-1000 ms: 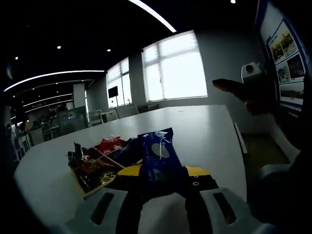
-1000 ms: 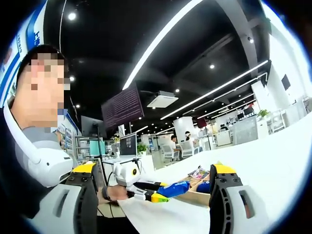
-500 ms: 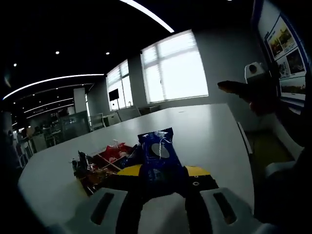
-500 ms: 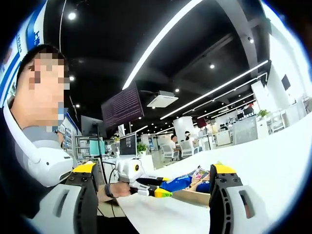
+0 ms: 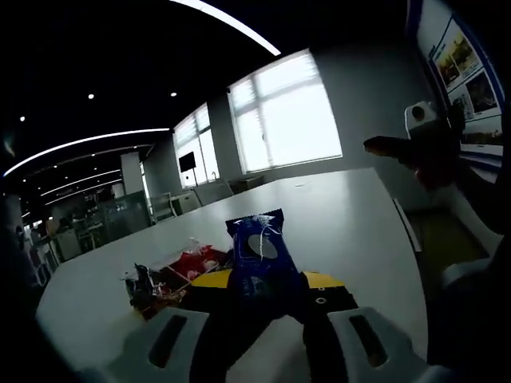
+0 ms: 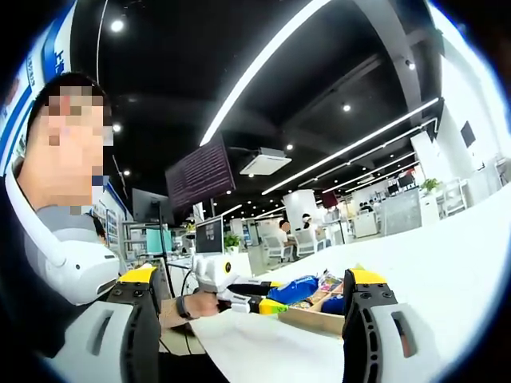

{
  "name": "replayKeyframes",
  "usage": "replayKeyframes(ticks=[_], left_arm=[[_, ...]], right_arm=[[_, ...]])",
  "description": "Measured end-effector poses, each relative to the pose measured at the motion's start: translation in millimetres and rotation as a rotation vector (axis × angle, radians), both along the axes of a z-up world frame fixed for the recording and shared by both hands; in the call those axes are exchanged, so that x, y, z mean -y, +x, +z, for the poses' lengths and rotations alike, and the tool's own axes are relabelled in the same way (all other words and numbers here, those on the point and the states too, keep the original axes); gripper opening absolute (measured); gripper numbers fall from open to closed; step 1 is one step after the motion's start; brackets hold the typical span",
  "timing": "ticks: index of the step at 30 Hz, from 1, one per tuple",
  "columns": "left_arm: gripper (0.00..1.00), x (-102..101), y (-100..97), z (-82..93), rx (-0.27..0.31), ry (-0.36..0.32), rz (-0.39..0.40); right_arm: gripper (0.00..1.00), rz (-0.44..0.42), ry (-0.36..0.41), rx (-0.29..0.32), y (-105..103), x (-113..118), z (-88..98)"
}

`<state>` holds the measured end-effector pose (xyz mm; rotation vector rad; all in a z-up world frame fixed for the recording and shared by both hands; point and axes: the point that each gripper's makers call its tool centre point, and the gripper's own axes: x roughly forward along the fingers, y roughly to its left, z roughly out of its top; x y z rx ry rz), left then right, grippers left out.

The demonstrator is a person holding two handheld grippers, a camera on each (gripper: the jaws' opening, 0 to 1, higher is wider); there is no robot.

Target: Pick up the scattered marshmallows, QQ candies, Oreo cookies, and mixed nuts on the table and sort them into separate containers

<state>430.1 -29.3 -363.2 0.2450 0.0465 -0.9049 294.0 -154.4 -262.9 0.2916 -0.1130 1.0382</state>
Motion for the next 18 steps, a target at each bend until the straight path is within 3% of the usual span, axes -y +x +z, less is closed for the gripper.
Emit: replayKeyframes(ticks=[18], left_arm=[[0.35,17,42.4,11.5,0.037,0.034,-0.010]], right_arm=[[0.90,-0.016,0.015,-0.005,0,7,1.7]])
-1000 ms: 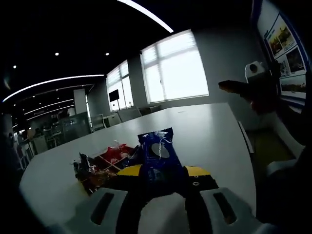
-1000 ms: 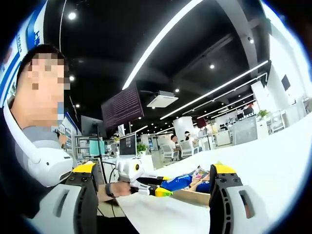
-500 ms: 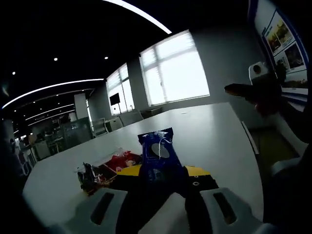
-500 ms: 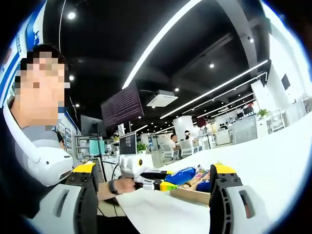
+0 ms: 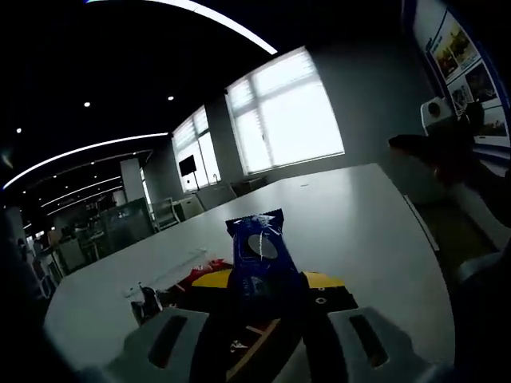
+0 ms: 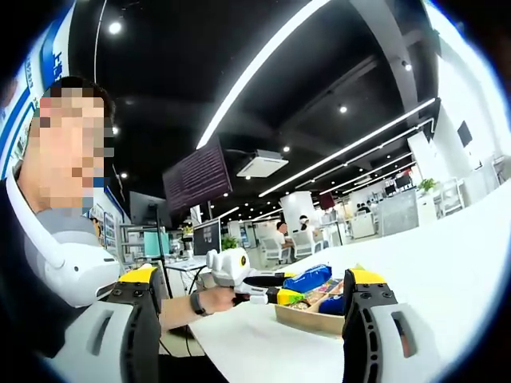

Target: Pick up the scattered marshmallows, QQ candies, Oreo cookies, and mixed nuts on the table and sort them into separate containers

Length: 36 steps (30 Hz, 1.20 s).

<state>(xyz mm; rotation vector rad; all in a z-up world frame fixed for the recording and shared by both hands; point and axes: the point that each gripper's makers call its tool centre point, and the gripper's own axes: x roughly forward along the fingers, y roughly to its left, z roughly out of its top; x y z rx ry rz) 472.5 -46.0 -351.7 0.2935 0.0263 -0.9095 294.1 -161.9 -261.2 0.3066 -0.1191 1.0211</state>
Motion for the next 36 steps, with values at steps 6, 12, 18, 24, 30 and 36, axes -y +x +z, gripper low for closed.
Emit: replayKeyframes(ticks=[6,12,18,24,30,36], left_arm=[[0.36,17,8.3,-5.5,-0.006,0.038,-0.051],[0.36,24,18.5,-24.5,-0.081,0.065,-0.059],[0.36,22,16.6,-37.8,-0.144,0.079,-0.060],[0.36,24,21.7,-46.5,-0.203,0.106,-0.076],[0.36,23,22.5,-48.9,-0.247,0.111,-0.081],[0.36,21,22.7,-52.6,-0.330,0.105,-0.080]], right_arm=[[0.90,0.000,-0.001,-0.007,1,1,-2.9],[0.90,-0.003,0.000,-0.011,1,5,-4.7],[0.90,-0.006,0.000,-0.017,1,6,-6.6],[0.90,-0.001,-0.004,-0.023,4,2,-8.8],[0.90,0.001,-0.012,-0.027,4,0,-10.4],[0.90,0.000,-0.014,-0.034,5,-1,-12.4]])
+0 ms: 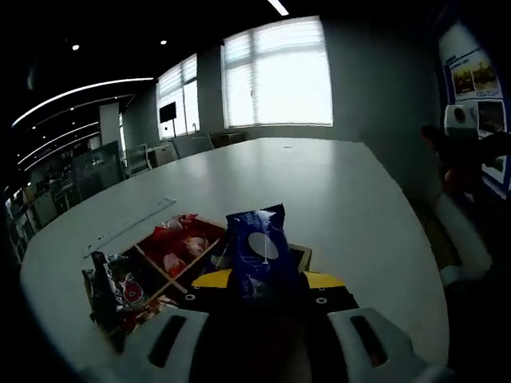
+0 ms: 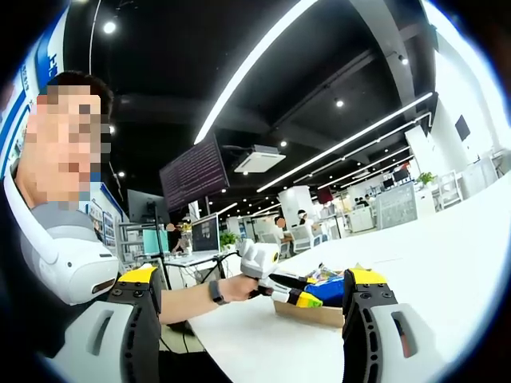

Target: Pick up the scattered marshmallows, QQ candies, Oreo cookies, and mixed nuts on the table and sort them into separate containers

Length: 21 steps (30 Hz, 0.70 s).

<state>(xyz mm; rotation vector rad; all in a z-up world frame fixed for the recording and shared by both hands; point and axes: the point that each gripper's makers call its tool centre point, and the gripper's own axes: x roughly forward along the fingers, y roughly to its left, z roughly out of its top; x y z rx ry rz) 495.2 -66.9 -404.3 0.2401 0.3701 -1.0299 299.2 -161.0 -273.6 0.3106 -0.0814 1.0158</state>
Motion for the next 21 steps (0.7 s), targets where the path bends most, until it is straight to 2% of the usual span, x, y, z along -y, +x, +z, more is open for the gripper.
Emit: replayKeyframes(ticks=[2,4,7,15,21], left_arm=[[0.36,-2,1.0,-6.4,-0.023,0.030,0.005],[0.36,-3,2.1,-5.7,-0.022,0.027,0.013],[0.36,-3,5.4,-9.2,-0.006,0.065,0.014],[0.37,1,16.8,-7.8,0.005,0.088,0.024],[0.37,5,13.0,-6.7,-0.006,0.097,0.027]], right_arm=[[0.90,0.001,-0.001,-0.001,0,-1,-0.7],[0.90,0.000,-0.004,-0.004,0,-1,-1.7],[0.90,-0.001,-0.003,-0.005,0,-1,-2.4],[0.90,-0.002,-0.004,-0.011,1,0,-5.0],[0.90,-0.006,-0.001,-0.016,2,4,-7.0]])
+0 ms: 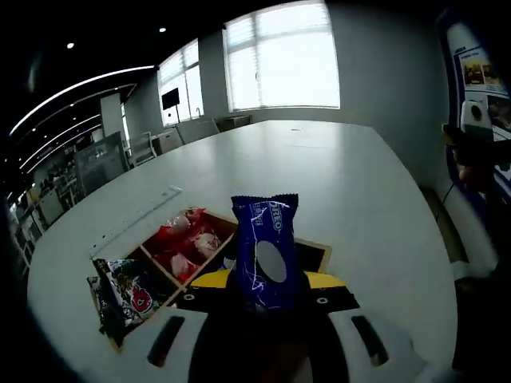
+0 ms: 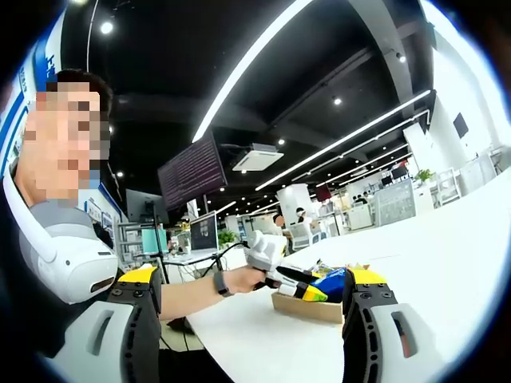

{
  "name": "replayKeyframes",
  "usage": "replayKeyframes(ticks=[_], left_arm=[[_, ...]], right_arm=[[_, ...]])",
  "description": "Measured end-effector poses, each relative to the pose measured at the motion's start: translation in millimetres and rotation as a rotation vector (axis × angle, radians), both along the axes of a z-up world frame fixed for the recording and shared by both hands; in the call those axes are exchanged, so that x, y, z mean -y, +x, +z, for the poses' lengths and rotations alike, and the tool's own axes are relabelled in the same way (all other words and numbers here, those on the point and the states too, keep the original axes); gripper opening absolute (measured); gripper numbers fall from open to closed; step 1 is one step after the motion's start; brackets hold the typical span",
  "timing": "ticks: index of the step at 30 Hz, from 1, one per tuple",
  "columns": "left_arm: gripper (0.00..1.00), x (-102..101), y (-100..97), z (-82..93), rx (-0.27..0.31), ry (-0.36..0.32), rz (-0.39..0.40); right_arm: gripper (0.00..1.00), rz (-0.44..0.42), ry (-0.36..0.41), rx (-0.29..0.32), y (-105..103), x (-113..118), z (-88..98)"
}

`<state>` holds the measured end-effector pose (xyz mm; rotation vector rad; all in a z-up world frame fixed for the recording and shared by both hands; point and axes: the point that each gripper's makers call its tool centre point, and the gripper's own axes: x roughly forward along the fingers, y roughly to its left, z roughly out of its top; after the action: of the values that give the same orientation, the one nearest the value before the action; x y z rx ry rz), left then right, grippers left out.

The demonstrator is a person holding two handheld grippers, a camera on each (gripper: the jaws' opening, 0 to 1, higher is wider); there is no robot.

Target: Pick up the scattered marshmallows, QQ candies, Oreo cookies, and mixed nuts on the table and sort them into separate containers

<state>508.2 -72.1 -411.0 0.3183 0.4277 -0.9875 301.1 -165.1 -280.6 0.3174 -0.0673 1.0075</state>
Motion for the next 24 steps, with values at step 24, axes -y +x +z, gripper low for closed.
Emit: replayKeyframes(ticks=[24], left_arm=[[0.34,20,-0.1,3.9,0.150,0.016,-0.205]], right_arm=[[0.90,-0.005,0.000,-0.004,0,5,-1.6]])
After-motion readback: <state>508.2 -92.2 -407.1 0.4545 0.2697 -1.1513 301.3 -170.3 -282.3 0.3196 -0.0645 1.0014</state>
